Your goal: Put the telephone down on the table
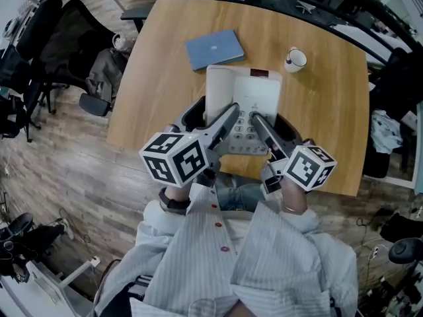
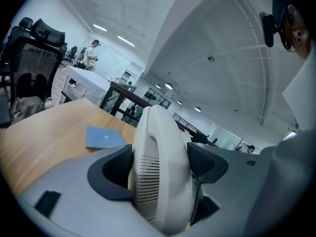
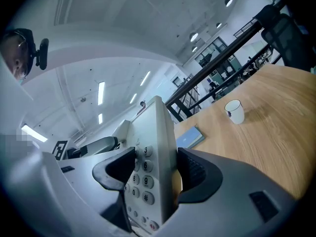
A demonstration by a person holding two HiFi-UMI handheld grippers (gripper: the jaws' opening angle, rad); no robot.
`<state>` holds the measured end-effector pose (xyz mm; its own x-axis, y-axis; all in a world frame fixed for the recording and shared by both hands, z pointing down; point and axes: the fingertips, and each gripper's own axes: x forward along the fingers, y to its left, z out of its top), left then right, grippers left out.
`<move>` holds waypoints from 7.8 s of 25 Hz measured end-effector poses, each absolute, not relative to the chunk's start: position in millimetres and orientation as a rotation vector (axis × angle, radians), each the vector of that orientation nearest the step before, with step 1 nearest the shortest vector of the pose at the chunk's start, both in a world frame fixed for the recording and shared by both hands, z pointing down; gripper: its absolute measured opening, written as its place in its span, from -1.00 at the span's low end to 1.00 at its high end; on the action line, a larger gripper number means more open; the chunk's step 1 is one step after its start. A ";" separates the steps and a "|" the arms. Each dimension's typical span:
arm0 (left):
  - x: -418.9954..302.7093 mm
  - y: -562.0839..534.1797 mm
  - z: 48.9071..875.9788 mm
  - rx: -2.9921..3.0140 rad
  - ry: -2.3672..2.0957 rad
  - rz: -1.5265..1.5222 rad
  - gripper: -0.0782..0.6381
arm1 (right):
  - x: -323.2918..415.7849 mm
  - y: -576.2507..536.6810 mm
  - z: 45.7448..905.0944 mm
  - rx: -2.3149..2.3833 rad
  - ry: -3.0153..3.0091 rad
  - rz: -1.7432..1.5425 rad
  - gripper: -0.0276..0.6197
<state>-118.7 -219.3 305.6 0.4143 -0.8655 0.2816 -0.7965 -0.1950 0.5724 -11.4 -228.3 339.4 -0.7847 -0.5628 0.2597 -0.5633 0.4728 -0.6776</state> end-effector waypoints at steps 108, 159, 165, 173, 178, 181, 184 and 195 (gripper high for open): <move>-96.8 -185.0 554.1 1.801 -0.964 0.254 0.23 | 3.4 -171.5 570.5 1.152 -2.184 1.544 -0.06; -105.0 -208.7 330.3 2.406 -1.032 0.039 -0.11 | -53.1 -209.5 333.8 1.171 -2.818 0.892 -0.41; -111.1 -211.5 307.1 2.481 -1.120 0.032 -0.37 | -57.8 -211.6 310.9 1.187 -2.813 0.691 -0.56; -108.9 -211.8 289.4 2.532 -1.109 0.007 -0.72 | -63.4 -212.9 292.4 1.168 -2.822 0.566 -0.73; -108.2 -212.6 288.1 2.544 -1.089 0.024 -0.76 | -66.8 -215.7 288.7 1.144 -2.826 0.528 -0.77; -107.7 -213.2 287.0 2.550 -1.078 0.021 -0.76 | -70.6 -215.7 288.3 1.121 -2.825 0.513 -0.78; -107.0 -212.3 287.1 2.557 -1.070 0.023 -0.76 | -72.7 -215.2 287.5 1.114 -2.833 0.521 -0.79; -103.8 -206.5 286.0 2.559 -1.074 0.016 -0.76 | -71.1 -210.5 292.1 1.115 -2.824 0.521 -0.81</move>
